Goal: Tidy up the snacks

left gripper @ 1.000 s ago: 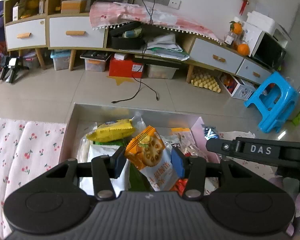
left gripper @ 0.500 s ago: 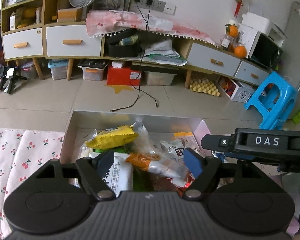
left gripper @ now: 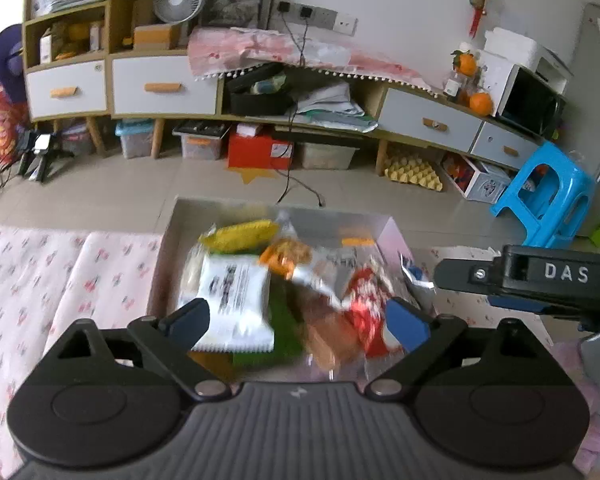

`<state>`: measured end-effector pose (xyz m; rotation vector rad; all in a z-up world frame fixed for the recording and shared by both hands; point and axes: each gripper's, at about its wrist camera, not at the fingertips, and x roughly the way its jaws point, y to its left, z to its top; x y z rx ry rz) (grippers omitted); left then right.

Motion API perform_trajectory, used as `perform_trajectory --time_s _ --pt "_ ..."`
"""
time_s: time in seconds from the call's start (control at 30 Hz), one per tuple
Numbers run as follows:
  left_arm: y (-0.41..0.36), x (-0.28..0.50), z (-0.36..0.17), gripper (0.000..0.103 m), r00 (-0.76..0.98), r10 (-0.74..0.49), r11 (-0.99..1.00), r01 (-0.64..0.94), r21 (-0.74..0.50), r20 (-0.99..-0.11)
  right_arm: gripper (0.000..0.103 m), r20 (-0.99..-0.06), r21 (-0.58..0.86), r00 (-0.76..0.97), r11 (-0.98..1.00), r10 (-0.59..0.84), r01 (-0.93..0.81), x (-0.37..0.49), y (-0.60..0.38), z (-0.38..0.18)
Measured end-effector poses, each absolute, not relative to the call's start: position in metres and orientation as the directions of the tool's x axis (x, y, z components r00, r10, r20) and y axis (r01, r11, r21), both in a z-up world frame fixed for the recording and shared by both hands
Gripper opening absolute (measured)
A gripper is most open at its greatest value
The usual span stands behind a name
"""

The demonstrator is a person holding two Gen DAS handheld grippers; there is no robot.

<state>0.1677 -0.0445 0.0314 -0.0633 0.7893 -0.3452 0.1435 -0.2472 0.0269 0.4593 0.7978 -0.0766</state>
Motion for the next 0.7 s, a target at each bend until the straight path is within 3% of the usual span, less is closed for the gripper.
perform_trajectory --time_s 0.53,0.7 --pt "-0.003 0.080 0.051 0.102 0.662 -0.205 0.978 0.173 -0.119 -0.720 0.088 -0.733 0.170 0.680 0.971 0.012 0.167 0.031 -0.206 0.045" --pt "-0.001 0.060 0.055 0.102 0.665 -0.170 0.984 0.154 -0.090 -0.727 0.098 -0.722 0.179 0.692 0.970 0.017 0.163 0.007 -0.191 0.059"
